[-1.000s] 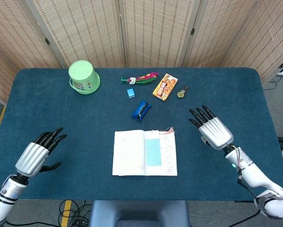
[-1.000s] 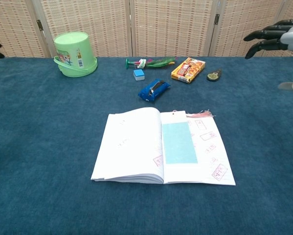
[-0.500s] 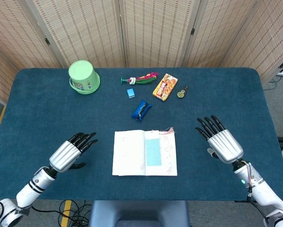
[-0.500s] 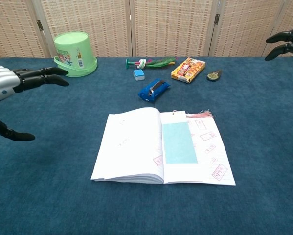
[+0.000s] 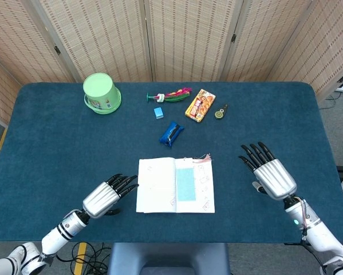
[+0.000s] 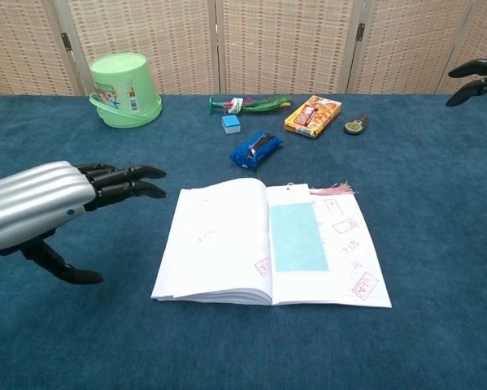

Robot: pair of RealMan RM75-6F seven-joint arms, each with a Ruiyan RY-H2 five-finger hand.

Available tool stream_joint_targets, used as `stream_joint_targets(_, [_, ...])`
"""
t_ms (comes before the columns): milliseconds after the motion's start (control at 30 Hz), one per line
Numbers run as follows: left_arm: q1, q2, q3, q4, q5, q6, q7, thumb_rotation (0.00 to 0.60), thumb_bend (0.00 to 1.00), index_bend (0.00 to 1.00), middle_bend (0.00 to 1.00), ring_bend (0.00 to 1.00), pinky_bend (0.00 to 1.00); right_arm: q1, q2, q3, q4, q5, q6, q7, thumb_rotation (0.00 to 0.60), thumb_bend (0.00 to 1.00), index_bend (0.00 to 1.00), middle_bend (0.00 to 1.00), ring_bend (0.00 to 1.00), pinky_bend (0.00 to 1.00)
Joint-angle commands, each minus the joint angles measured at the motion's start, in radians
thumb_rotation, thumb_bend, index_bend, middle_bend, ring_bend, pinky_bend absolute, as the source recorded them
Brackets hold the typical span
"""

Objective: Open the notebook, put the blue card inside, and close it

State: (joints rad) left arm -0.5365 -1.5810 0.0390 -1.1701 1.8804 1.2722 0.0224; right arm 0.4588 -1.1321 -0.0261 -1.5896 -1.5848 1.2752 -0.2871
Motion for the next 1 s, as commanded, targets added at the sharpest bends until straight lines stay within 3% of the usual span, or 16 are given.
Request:
stream_joint_targets(33, [-0.008,-0.026,0.005,0.006,-0.009,-0.009,0.016,0.6,0.14,0.14,0.06,0.18,0.21,-0.008,0.002,0.003,0.003,-0.001,0.004,0.007,0.6,0.14,0.17,0.02,0.0,0.0])
stream_joint_targets(533, [-0.028,-0.143,0.015,0.104,-0.048,-0.024,0.039,0.6,0.14,0.14,0.06,0.18,0.21,-0.039,0.0,0.019,0.019,-0.007,0.011,0.027,0.6,0.14,0.17,0.02,0.0,0.0])
stream_joint_targets(1000, [-0.038,-0.175,0.031,0.123,-0.072,-0.025,0.049,0.6,0.14,0.14,0.06,0.18,0.21,-0.054,0.001,0.032,0.022,-0.015,0.011,0.03,0.6,0.14,0.17,0.02,0.0,0.0])
